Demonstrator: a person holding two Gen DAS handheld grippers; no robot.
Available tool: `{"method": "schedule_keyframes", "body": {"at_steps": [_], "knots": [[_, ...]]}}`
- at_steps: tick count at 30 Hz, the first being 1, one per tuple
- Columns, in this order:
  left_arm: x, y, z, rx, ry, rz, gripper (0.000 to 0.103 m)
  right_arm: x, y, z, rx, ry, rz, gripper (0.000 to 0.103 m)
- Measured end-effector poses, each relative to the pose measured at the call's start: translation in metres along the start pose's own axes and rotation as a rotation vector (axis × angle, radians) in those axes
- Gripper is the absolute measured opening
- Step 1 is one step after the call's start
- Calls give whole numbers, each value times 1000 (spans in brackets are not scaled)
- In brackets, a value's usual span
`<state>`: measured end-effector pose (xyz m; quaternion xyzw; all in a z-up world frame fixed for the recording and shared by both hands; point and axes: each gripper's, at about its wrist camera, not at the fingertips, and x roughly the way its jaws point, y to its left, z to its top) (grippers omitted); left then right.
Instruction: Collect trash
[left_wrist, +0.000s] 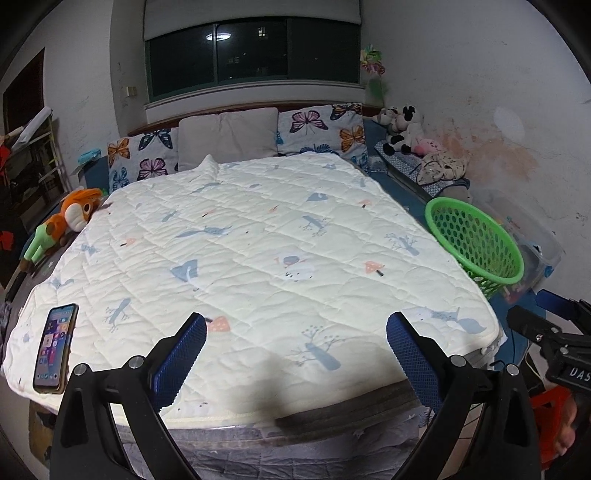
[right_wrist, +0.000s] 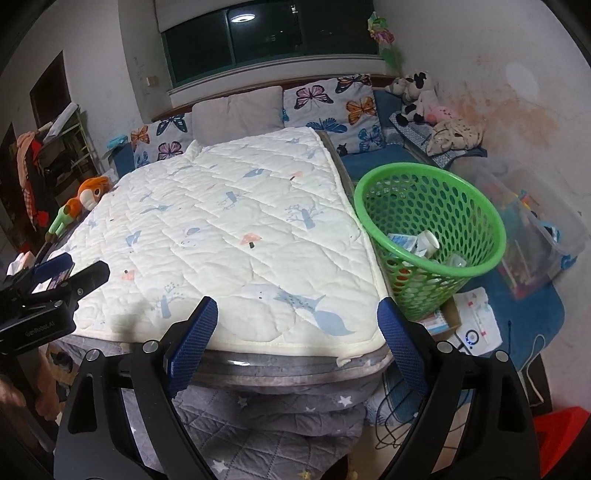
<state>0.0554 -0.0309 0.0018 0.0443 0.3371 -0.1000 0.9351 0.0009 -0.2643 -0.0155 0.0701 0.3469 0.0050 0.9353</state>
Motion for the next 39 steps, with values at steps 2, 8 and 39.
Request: {"method": "schedule_keyframes", "body": {"at_steps": [2, 8, 39], "knots": [[1, 2, -2, -3, 6, 5, 95, 0, 0, 0, 1, 1, 0, 88], [1, 3, -7, 1, 16, 19, 95, -1, -1, -1, 3, 1, 7, 90], [-10, 18, -17, -26, 15, 71, 95, -3, 10, -7, -37, -2, -1, 92]]}}
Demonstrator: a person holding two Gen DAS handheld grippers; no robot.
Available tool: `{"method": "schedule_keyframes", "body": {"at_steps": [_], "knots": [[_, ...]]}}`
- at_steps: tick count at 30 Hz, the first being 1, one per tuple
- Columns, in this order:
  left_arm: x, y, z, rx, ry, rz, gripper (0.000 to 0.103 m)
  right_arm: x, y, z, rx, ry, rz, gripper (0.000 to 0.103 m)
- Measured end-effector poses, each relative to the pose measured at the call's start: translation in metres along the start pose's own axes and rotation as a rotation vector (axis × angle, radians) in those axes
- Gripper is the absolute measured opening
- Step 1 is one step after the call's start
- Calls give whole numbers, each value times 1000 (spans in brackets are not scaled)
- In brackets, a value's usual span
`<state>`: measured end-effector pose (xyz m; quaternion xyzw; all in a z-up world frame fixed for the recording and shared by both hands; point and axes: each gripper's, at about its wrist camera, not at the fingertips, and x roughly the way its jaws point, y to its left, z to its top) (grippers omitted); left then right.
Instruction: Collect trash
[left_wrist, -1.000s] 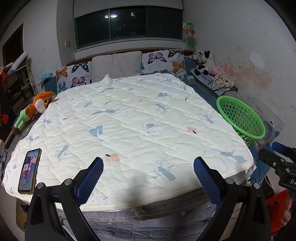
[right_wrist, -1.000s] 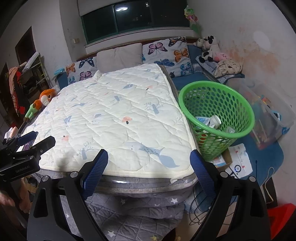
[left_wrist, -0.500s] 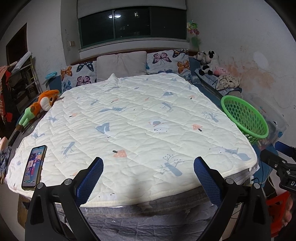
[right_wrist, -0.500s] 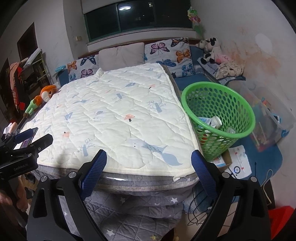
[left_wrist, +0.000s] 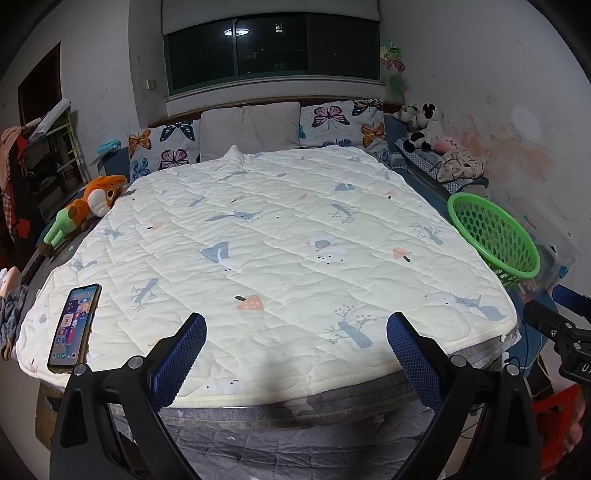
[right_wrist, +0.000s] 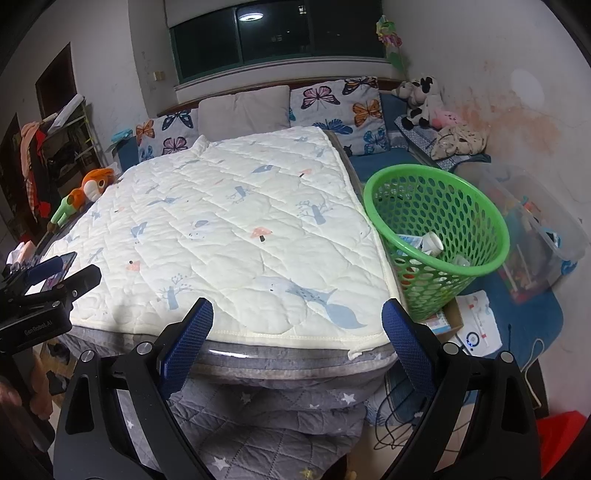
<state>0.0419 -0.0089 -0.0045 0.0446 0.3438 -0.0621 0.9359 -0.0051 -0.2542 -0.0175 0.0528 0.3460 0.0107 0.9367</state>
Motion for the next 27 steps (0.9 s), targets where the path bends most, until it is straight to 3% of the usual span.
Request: {"method": "schedule_keyframes", "body": {"at_steps": [27], "knots": [[4, 0, -4, -5, 12, 9, 95, 6, 2, -3, 2, 11, 11, 92]]}}
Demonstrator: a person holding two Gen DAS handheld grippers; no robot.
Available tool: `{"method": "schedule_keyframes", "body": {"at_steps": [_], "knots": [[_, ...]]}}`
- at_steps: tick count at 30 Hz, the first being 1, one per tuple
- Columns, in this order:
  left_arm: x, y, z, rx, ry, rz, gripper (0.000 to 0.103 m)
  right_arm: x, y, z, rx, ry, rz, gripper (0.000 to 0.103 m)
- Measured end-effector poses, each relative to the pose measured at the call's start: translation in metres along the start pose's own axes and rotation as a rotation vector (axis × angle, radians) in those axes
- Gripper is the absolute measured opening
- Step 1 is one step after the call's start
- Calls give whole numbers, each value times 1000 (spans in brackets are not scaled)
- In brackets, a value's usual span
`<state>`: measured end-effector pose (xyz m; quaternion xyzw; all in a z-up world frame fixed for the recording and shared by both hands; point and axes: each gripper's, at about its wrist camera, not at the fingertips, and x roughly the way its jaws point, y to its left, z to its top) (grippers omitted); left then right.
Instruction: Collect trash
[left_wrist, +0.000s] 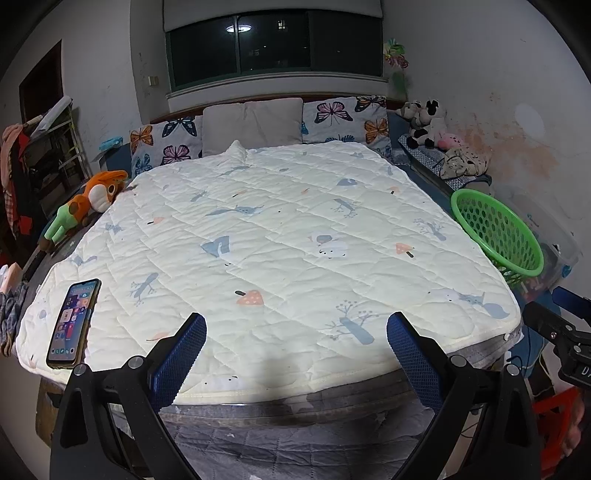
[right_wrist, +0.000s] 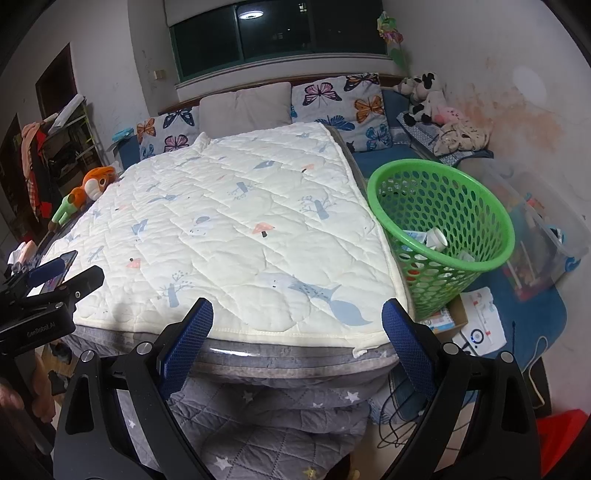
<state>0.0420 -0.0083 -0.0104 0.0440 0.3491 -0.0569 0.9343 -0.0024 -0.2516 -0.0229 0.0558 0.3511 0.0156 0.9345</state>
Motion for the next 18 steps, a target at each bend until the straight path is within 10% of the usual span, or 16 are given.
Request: {"method": "schedule_keyframes", "body": {"at_steps": [18], "knots": [[0, 2, 0, -10, -11, 6, 95, 5, 0, -1, 0, 5, 8, 92]]}}
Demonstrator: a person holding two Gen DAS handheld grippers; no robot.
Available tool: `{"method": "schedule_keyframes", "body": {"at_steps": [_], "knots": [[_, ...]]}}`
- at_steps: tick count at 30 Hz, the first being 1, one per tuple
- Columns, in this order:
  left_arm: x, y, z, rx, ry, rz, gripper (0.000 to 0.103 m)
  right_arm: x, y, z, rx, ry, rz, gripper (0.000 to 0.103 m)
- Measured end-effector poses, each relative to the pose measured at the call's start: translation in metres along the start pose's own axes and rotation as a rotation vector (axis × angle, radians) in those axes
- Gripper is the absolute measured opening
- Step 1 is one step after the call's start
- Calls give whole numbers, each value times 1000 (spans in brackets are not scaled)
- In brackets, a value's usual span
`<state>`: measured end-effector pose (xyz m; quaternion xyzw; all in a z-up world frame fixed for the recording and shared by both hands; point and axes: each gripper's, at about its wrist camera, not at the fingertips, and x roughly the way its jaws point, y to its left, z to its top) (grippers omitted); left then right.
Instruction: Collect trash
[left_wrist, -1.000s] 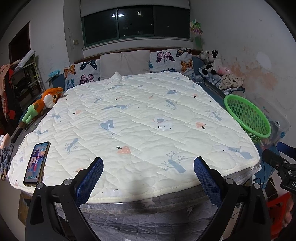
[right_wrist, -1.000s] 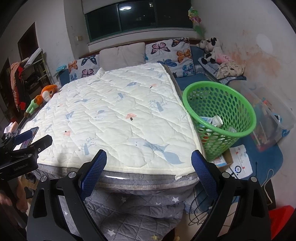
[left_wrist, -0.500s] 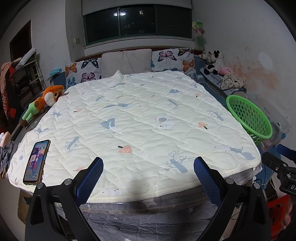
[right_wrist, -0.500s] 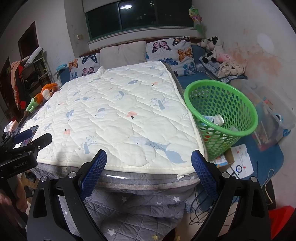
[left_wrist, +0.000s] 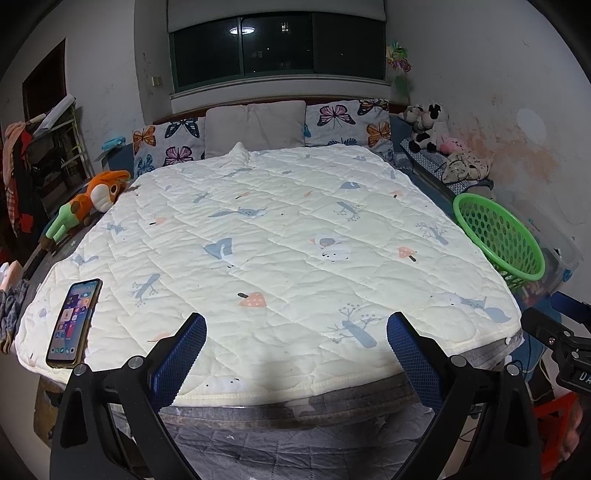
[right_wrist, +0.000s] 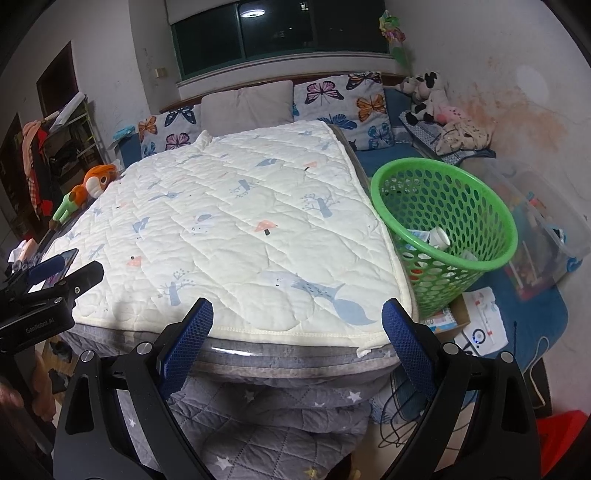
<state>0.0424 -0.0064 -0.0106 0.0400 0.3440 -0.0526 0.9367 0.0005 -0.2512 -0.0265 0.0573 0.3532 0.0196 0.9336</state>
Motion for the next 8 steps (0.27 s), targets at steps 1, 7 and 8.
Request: {"method": "schedule_keyframes", "body": {"at_steps": [1, 7, 8], "knots": [[0, 0, 1, -1, 0, 2, 95, 0, 0, 0, -1, -1, -1, 92], [0, 1, 2, -9, 3, 14, 95, 0, 0, 0, -1, -1, -1, 92], [0, 2, 1, -9, 2, 18, 95, 0, 0, 0, -1, -1, -1, 92]]}}
